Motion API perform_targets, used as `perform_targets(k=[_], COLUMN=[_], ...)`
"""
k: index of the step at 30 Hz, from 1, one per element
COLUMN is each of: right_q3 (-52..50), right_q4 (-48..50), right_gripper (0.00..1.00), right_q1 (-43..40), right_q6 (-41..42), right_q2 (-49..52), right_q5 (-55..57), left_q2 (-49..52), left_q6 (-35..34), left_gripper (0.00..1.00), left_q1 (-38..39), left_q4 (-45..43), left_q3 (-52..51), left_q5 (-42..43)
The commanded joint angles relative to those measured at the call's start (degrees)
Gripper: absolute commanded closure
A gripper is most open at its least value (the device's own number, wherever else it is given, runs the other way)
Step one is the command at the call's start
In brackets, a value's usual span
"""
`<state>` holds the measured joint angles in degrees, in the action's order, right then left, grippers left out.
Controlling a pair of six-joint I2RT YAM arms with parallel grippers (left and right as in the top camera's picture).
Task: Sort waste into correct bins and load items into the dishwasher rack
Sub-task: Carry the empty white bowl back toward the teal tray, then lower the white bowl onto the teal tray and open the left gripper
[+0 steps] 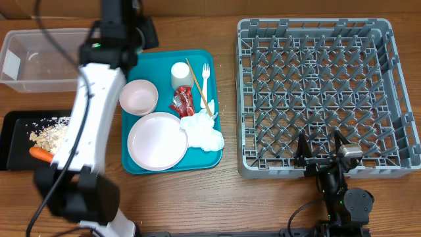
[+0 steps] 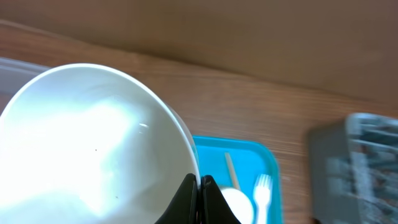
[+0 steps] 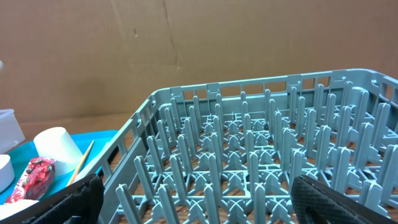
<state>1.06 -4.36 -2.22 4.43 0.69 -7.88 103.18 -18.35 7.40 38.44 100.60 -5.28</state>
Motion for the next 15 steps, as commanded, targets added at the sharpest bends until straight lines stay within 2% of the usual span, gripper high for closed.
perform_targets(k=[1, 15], right_q3=[-0.59, -0.59], right_q4=[0.2, 0.2], right_gripper=[0.0, 0.0], right_q1=[-0.22, -0.22], right_q6=[-0.37, -0.35], right_q2=[-0.52, -0.52], right_q5=[0.55, 0.55], left_q2=[5.55, 16.15], left_q6=[-1.2, -1.42], left_gripper=[0.96, 0.96], left_q1=[0.94, 1.11], left_q4=[-1.27, -3.8], left_q3=[0.81, 0.81], left_q5=[-8.07, -5.64])
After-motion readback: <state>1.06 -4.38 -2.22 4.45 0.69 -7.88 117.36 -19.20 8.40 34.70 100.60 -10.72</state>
